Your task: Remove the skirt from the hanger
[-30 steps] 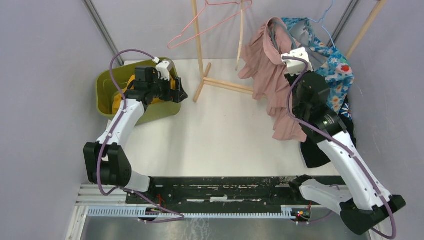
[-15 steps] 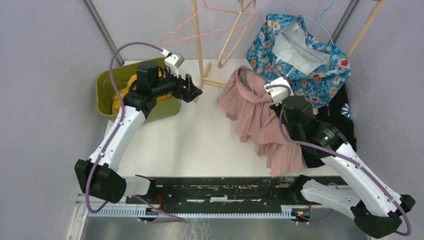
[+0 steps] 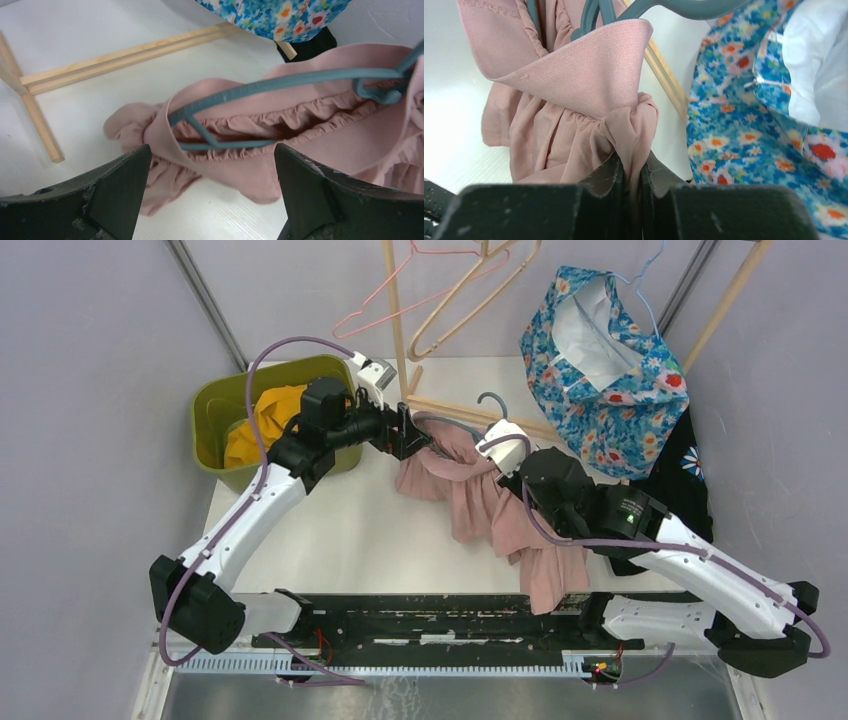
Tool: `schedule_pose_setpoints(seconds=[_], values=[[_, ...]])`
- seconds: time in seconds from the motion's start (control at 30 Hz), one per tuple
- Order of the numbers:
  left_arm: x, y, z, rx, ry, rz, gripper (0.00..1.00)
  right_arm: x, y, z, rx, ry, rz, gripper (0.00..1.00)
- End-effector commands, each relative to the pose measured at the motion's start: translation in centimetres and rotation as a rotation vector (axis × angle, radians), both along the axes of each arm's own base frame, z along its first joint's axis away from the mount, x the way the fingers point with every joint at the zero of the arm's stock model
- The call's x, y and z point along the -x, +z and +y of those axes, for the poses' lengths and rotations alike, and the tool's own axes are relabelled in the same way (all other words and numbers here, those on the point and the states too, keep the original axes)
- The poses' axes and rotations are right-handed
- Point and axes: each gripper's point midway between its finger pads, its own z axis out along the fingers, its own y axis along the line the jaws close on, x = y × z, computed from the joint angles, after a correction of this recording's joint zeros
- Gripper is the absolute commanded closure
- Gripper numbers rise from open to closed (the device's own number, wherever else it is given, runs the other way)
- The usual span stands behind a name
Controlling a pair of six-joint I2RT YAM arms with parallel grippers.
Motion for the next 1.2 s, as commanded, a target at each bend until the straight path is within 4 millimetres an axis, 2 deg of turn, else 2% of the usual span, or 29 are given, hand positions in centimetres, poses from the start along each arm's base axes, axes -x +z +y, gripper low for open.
schedule_pose_setpoints(seconds=[0.0, 0.13, 0.4, 0.63, 0.9, 1.17], values=[[-1.0, 0.7, -0.4, 0.029, 0.035, -0.024, 0.01, 0.1, 5.0, 1.7, -0.123, 0.013, -0.114, 0.99], [-1.3, 0.3, 0.0, -0.002, 0.052, -0.03, 0.01, 0.6, 5.4, 2.0, -0.114, 0.019, -0.137, 0.99], [-1.0, -1.5, 2.5, -0.154, 0.107, -0.047, 0.01, 0.8, 5.9, 1.1, -0.107, -0.005, -0.165, 0.99], [-0.5, -1.0, 3.3, -0.172, 0.122, -0.066, 0.01, 0.7, 5.7, 0.8, -0.095, -0.014, -0.175, 0.99], [-1.8, -1.4, 2.3, -0.143, 0.119, -0.062, 0.01, 1.1, 5.9, 0.6, -0.108, -0.007, -0.167, 0.99], [-2.0, 0.4, 1.5, -0.18, 0.029, -0.153, 0.01, 1.8, 5.8, 1.8, -0.077, 0.065, -0.14, 0.99]])
